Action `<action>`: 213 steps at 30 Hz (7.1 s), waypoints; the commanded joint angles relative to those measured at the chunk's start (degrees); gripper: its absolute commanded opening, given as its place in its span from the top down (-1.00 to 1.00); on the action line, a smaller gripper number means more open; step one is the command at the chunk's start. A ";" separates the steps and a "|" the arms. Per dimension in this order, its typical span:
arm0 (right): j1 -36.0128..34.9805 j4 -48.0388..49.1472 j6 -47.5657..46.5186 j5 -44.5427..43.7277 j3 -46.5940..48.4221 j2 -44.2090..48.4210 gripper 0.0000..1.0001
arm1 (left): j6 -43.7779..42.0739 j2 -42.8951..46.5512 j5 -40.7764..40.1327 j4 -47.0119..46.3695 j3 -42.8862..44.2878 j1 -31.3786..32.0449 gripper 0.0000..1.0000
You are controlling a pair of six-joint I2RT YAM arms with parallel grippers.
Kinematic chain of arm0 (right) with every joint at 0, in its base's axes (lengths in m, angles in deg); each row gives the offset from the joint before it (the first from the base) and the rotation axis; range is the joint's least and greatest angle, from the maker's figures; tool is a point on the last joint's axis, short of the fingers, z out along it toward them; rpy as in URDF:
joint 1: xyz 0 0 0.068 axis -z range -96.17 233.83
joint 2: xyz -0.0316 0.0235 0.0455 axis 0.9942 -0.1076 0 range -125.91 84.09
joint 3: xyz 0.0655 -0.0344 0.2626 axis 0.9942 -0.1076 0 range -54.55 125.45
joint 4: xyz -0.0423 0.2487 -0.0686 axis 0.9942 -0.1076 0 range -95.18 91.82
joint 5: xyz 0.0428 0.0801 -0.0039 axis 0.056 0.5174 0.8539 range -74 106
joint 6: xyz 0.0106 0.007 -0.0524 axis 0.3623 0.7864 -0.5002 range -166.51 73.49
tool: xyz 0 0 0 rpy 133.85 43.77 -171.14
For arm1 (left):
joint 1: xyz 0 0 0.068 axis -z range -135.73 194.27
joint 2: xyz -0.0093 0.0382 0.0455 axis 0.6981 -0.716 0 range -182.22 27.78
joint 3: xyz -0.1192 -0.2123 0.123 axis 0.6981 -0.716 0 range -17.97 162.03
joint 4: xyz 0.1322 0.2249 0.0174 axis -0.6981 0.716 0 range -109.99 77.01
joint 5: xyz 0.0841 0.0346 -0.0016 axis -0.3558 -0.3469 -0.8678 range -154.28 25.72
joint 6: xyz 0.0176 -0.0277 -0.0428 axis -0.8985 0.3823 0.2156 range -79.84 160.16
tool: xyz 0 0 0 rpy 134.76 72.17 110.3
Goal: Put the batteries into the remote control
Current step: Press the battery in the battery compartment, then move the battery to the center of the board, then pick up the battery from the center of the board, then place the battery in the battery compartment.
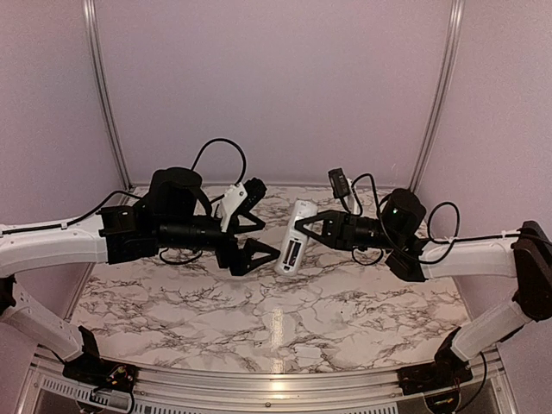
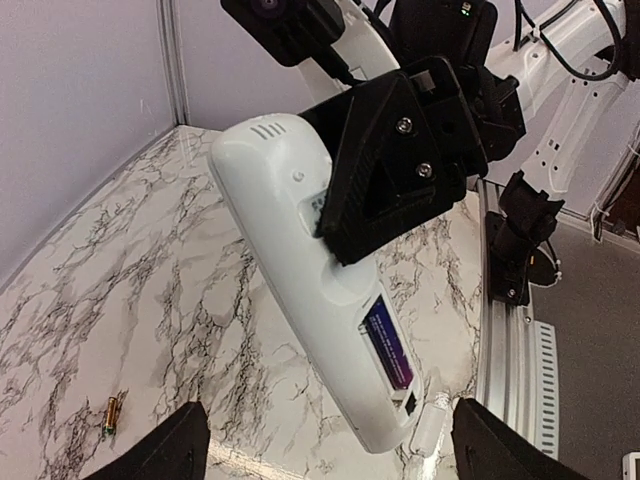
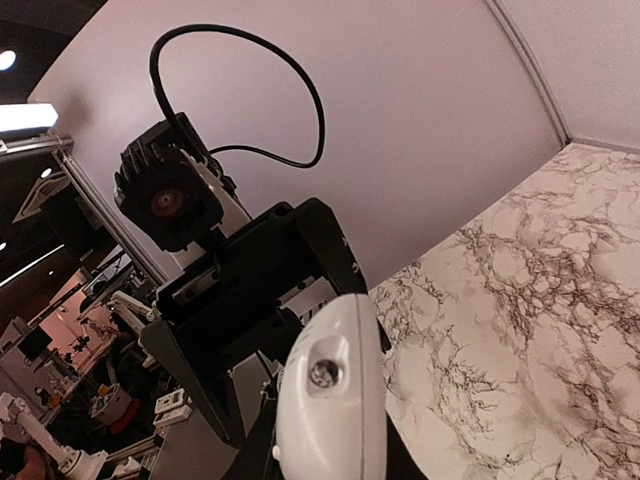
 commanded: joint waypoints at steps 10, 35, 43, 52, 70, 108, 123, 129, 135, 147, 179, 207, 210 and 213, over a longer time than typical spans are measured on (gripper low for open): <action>-0.89 -3.08 -3.69 -0.13 2.92 1.61 1.00 | 7.53 -7.38 10.33 -3.87 2.24 0.07 -0.45; -1.38 -4.59 -3.86 -0.26 3.45 2.44 1.00 | 7.90 -11.69 8.81 -2.56 5.50 -0.37 -0.20; 5.88 -11.73 -6.43 -2.05 -0.22 4.87 1.00 | 5.59 -7.11 8.20 -1.84 5.39 -8.37 -0.76; 15.17 -20.61 -10.87 -1.13 -3.06 10.30 1.00 | -4.64 -22.99 0.10 21.25 23.88 -16.49 -0.60; 20.09 -21.78 -11.77 0.64 -6.92 12.37 1.00 | -10.40 -54.88 -11.97 41.65 54.08 -17.59 -0.25; 20.08 -19.47 -9.94 2.77 -5.78 8.72 1.00 | -4.85 -58.07 -12.35 43.15 49.60 -16.28 1.00; 19.70 -16.40 -4.32 4.90 -10.23 8.70 1.00 | 24.19 -45.96 -7.53 43.10 31.84 -13.80 1.00; 17.08 -14.22 -2.28 3.60 -12.94 8.15 1.00 | 27.22 -40.67 -3.22 39.20 24.74 -12.83 1.00; 14.54 -7.38 4.51 1.15 -15.47 6.01 1.00 | 24.10 -30.51 -2.60 35.30 17.94 -8.41 1.00; 8.77 0.77 17.42 -4.16 -16.70 -0.06 1.00 | 28.97 -19.41 0.11 28.81 16.21 1.95 1.00; 0.59 14.31 25.60 -12.08 -12.36 -13.93 1.00 | 33.92 -28.81 2.20 30.95 24.31 4.55 0.96; -0.48 17.84 27.17 -12.44 -12.19 -15.59 1.00 | 34.95 -33.14 -5.06 38.78 30.66 4.38 0.46; -0.44 18.39 27.42 -11.81 -12.17 -15.92 1.00 | 34.38 -32.15 -5.48 38.54 30.68 4.38 0.42; -0.50 19.02 27.59 -11.05 -12.37 -16.18 1.00 | 32.84 -29.81 -7.18 37.12 30.12 4.37 0.27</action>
